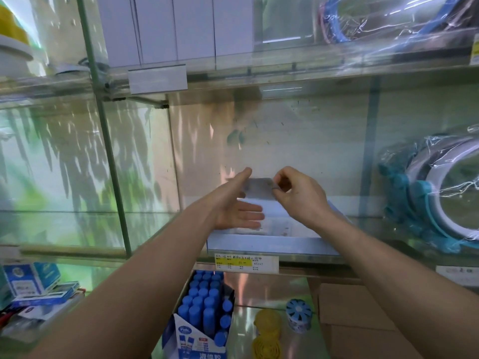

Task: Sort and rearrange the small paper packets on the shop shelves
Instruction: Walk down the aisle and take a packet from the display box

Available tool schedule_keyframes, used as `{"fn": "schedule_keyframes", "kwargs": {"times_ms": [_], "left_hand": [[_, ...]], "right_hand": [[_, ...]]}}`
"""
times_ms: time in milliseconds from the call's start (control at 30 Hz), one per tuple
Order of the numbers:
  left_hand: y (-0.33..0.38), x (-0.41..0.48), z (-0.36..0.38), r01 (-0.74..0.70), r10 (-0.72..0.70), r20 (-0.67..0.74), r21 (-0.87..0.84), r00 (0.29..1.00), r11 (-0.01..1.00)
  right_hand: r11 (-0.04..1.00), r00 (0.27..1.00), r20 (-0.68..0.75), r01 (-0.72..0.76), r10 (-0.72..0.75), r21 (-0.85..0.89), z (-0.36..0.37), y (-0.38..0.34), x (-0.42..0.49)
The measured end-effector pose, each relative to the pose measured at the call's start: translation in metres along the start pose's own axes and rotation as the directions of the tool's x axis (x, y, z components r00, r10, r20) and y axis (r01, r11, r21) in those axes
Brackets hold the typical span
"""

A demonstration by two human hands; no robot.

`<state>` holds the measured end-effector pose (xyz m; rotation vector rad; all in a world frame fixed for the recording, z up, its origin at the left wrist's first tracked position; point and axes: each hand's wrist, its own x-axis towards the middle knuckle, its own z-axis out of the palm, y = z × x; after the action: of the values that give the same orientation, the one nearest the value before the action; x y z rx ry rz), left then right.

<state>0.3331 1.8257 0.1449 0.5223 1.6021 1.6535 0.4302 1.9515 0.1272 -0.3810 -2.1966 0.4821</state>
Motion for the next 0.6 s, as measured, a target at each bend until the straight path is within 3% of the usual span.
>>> {"fn": "schedule_keyframes", "kwargs": {"times_ms": [67, 133, 167, 233, 300, 367, 433, 600], "left_hand": [[-0.002, 0.005, 0.006, -0.073, 0.074, -0.004, -0.143, 0.997, 0.987], [-0.001, 0.007, 0.005, -0.155, 0.138, -0.094, -0.204, 0.986, 0.967], [-0.001, 0.009, 0.0, -0.181, 0.153, -0.14, -0.214, 0.978, 0.96], [0.001, 0.008, -0.011, -0.194, 0.154, -0.205, -0.193, 0.967, 0.962], [0.003, 0.003, -0.018, -0.183, 0.143, -0.234, -0.161, 0.962, 0.97], [0.003, -0.002, -0.023, -0.173, 0.135, -0.242, -0.143, 0.961, 0.975], [0.003, -0.004, -0.029, -0.173, 0.136, -0.24, -0.142, 0.961, 0.975], [0.0, -0.006, -0.043, -0.192, 0.149, -0.231, -0.177, 0.961, 0.965]], "right_hand": [[0.989, 0.975, 0.213, 0.031, -0.062, 0.147, -0.002, -0.013, 0.001], [0.962, 0.935, 0.355, -0.079, -0.019, 0.26, -0.006, -0.018, 0.004], [0.968, 0.93, 0.366, -0.118, 0.029, 0.223, -0.007, -0.015, 0.006], [0.989, 0.887, 0.44, -0.14, 0.142, -0.037, 0.0, -0.004, 0.01], [0.954, 0.739, 0.627, -0.071, 0.246, -0.29, 0.014, -0.002, 0.007], [0.93, 0.601, 0.752, 0.039, 0.271, -0.366, 0.027, -0.002, 0.004], [0.913, 0.571, 0.77, 0.082, 0.286, -0.4, 0.031, -0.006, 0.008], [0.837, 0.603, 0.656, -0.035, 0.453, -0.546, 0.051, -0.027, 0.028]]}}
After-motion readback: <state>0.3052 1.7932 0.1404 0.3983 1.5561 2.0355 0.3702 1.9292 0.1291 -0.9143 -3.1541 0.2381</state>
